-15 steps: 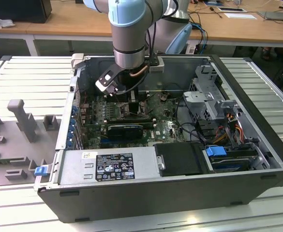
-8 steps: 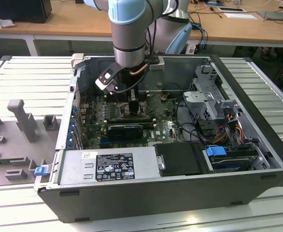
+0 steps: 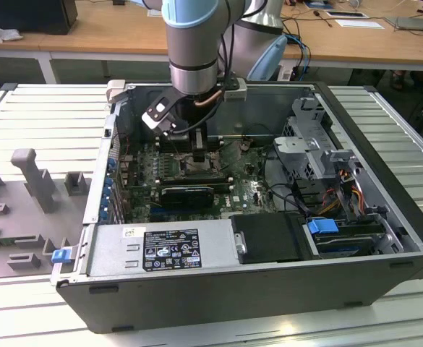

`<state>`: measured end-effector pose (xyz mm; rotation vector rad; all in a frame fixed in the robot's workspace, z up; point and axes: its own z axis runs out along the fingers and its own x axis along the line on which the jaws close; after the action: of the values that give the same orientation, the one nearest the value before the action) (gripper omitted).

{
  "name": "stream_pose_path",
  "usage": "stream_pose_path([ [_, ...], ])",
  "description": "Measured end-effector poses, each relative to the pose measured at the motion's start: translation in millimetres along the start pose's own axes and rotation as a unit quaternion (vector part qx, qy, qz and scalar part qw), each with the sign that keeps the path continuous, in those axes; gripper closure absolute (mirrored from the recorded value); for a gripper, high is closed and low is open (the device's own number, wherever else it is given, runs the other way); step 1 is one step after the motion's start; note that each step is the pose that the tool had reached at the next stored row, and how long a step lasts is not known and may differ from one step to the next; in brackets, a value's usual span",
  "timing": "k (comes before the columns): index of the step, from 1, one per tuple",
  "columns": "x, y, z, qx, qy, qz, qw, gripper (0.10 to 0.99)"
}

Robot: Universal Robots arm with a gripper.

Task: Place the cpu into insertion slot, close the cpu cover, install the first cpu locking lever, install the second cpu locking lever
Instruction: 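Place the cpu into insertion slot, then close the cpu cover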

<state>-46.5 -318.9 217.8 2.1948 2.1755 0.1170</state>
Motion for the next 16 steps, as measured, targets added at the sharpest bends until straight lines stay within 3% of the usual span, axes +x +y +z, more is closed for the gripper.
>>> stream_pose_path([
  [1,0.0,0.1,-1.1,0.0000,0.0000,0.000,1.0000,0.980],
  [13,0.3,1.3,-14.4,-0.0001,0.0001,0.000,1.0000,0.980],
  [16,-0.2,7.0,-14.1,0.0014,0.0003,0.000,1.0000,0.980],
])
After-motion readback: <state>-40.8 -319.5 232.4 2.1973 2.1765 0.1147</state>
